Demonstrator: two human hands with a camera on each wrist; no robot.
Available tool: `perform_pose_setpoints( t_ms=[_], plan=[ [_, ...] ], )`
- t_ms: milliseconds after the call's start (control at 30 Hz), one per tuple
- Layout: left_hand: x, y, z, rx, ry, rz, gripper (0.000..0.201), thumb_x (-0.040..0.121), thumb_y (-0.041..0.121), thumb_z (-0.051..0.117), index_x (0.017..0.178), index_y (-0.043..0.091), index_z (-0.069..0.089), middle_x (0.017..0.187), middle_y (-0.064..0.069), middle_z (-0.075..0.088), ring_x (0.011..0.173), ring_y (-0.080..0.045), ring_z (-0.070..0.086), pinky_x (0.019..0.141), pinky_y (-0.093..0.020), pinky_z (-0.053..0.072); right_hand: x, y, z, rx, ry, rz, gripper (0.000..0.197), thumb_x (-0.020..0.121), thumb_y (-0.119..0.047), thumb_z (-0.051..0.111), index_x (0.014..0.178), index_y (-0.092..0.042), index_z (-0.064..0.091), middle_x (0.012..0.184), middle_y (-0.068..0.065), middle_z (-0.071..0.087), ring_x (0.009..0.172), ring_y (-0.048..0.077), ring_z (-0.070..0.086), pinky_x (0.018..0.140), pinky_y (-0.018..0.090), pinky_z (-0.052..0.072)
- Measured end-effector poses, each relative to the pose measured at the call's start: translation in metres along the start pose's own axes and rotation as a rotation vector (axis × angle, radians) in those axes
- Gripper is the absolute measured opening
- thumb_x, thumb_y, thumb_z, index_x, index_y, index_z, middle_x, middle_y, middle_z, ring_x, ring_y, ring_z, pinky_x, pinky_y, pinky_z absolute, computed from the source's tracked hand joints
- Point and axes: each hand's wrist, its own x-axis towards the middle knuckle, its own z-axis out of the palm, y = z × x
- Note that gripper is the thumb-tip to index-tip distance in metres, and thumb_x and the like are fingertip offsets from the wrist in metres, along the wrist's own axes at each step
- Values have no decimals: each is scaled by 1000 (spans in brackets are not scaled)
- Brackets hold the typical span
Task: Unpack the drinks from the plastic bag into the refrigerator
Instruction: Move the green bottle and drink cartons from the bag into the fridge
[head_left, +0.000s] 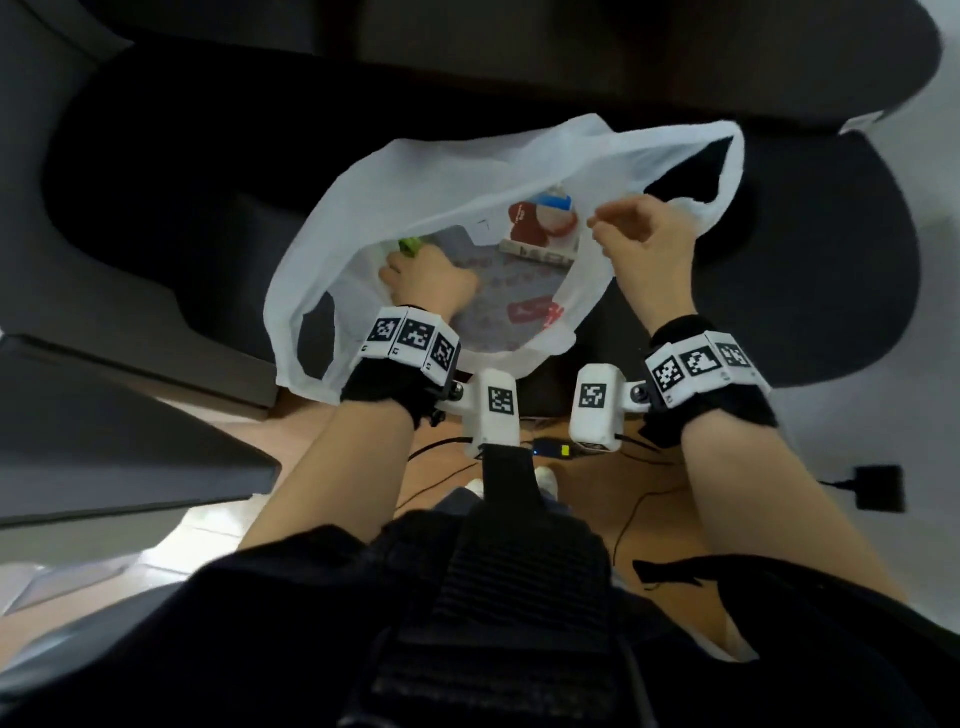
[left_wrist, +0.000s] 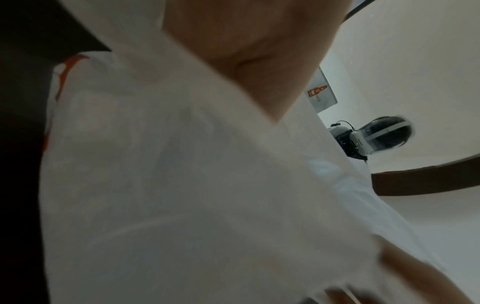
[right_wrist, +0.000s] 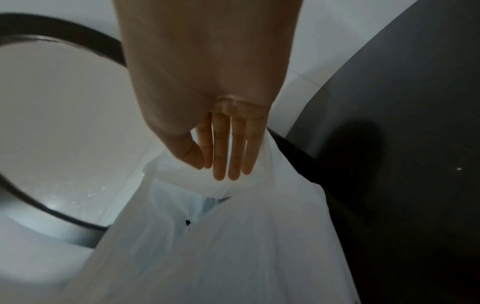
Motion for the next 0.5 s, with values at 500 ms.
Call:
perform_pose_setpoints(
  t_ms=[500],
  plan=[
    [44, -15, 32, -150, 57, -247, 77, 60, 40, 55, 130, 7, 51, 139, -18, 50, 128, -38, 46, 109, -45, 40, 36, 36, 20, -204, -528, 64, 38, 86, -17, 61, 121, -3, 58, 125, 13, 62, 123, 25, 53, 110, 33, 37]
  ],
)
